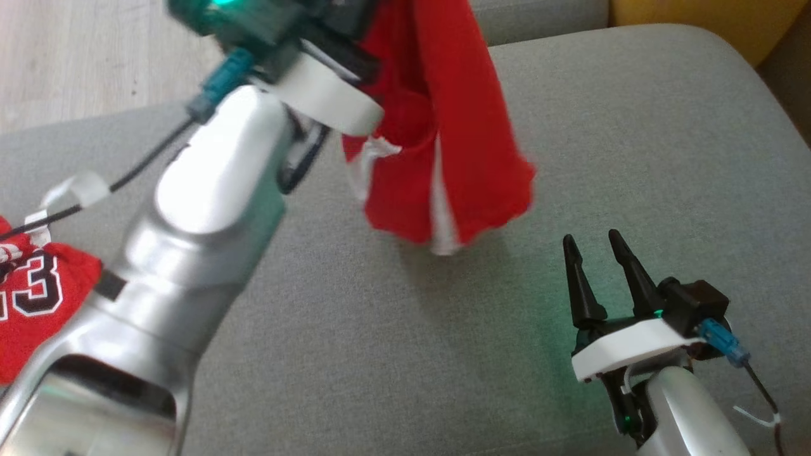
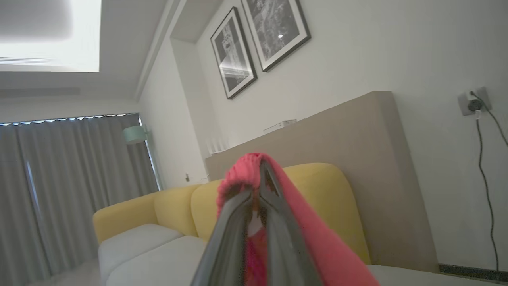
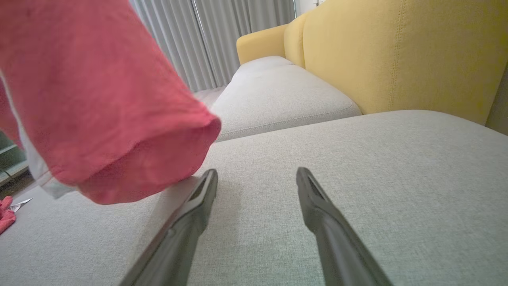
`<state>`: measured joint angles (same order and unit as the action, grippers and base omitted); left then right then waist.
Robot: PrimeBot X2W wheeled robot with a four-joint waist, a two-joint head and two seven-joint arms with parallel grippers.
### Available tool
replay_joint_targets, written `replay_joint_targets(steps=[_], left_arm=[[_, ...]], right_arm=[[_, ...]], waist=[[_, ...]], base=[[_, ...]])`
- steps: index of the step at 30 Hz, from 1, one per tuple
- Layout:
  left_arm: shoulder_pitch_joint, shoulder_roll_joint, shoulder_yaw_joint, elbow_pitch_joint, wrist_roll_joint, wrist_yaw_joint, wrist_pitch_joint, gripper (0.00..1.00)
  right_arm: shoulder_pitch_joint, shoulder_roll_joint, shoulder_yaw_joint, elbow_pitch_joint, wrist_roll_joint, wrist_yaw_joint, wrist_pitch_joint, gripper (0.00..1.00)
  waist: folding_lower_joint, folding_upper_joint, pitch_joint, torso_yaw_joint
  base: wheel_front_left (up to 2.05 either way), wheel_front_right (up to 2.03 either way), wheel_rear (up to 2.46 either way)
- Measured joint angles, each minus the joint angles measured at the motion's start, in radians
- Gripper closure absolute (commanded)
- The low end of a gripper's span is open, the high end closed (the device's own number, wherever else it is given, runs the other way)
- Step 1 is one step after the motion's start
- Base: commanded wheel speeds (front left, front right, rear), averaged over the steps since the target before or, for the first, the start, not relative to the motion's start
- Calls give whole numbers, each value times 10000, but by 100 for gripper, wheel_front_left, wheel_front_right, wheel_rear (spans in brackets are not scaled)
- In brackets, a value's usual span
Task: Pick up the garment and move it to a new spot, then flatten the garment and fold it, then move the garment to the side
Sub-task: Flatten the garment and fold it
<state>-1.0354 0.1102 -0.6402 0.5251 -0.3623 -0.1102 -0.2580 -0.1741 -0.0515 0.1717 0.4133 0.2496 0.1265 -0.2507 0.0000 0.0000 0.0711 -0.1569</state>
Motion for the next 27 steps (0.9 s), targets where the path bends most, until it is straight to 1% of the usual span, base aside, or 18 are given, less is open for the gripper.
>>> replay_joint_targets(steps=[2,4,6,8,10,13,15,16,17,18,20,24,27], left_arm=[[191,167,403,270,-12,194,0,100],[709,472,792,506,-54,330,2,100],[1558,736,1202,696,-247,395,2,100],[2687,874,1509,888,-407,395,4,100],[3899,869,1695,1028,-476,393,13,100],[5547,650,2123,1151,-660,389,15,100],[6325,470,2431,1162,-742,389,15,100],[6588,397,2569,1160,-694,393,15,95],[6788,320,2686,1139,-639,393,15,33],[6951,236,2857,1139,-571,393,15,0],[7168,59,3173,1035,-407,412,15,0],[7580,-242,3887,426,29,671,15,0],[7935,-385,4176,4,430,690,15,0]], right_arm=[[-3,0,0,-8,-2,0,0,0],[-3,0,-4,-6,-2,0,0,0],[-3,0,-10,-6,-4,0,0,0],[-2,0,-13,-2,-8,0,0,0],[-2,0,-8,10,-38,0,0,0],[-2,0,35,27,-48,0,0,0],[-3,0,94,40,-134,0,0,0],[-3,0,127,61,-167,-2,0,0],[-4,0,148,81,-198,0,0,0],[-9,0,167,94,-222,0,0,0],[-12,0,174,113,-222,0,0,0],[-15,0,192,136,-226,0,0,0],[-29,0,207,142,-305,0,0,0]], waist=[[0,0,70,33],[0,0,109,89],[0,0,124,176],[0,0,116,294],[0,0,100,430],[0,0,75,670],[-1,0,67,839],[-1,0,66,920],[0,0,65,998],[0,0,64,1079],[0,0,67,1225],[-1,0,112,1488],[0,0,189,1639]], base=[[0,0,0],[0,0,0],[0,0,0],[0,0,0],[0,0,0],[0,0,0],[0,0,0],[0,0,0],[0,0,0],[0,0,0],[0,0,0],[0,0,0],[0,0,0]])
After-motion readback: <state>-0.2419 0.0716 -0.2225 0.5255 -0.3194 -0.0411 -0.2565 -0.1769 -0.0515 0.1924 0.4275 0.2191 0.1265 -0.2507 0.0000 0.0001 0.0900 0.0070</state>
